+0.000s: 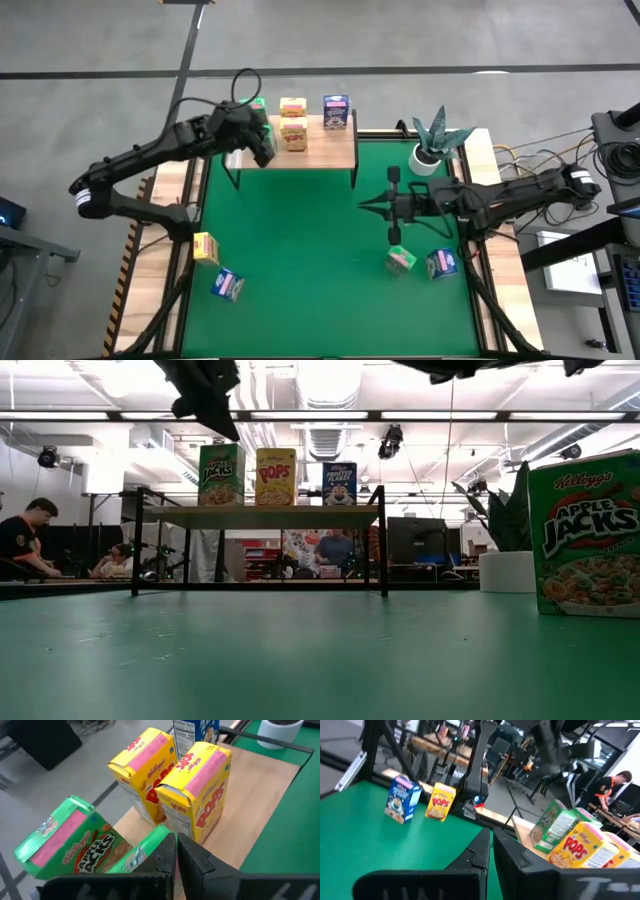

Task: Stack cereal on shelf
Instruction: Put the top green cereal box on the shelf aligned with the other green cereal box

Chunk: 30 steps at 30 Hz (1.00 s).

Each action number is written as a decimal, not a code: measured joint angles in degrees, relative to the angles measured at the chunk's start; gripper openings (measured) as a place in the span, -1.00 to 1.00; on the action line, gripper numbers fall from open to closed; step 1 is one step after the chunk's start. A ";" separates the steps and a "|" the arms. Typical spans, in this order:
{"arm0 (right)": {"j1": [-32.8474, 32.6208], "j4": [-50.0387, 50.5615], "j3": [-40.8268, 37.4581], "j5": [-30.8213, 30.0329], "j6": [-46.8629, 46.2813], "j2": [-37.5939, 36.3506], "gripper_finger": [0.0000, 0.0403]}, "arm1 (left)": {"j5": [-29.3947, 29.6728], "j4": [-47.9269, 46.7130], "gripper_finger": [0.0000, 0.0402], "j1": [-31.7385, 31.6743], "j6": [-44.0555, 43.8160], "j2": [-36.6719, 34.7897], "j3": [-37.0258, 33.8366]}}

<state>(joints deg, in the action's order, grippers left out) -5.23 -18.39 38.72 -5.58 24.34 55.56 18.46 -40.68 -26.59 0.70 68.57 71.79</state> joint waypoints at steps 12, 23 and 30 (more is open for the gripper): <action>0.00 0.38 -2.76 0.00 -0.72 -4.08 -0.94 | 0.60 -2.65 -1.00 -0.05 -1.54 3.61 2.64; 0.00 0.44 -2.76 -0.02 -1.16 -3.86 -0.94 | 5.69 -4.84 -1.00 -0.09 -0.98 2.53 2.51; 0.00 0.44 -2.76 -0.02 -1.38 -3.86 -0.94 | 9.14 -5.42 -1.00 -0.14 -1.21 1.54 2.47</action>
<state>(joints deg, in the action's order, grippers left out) -5.23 -17.96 35.97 -5.61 22.96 51.70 27.59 -46.10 -26.73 -0.51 70.12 74.26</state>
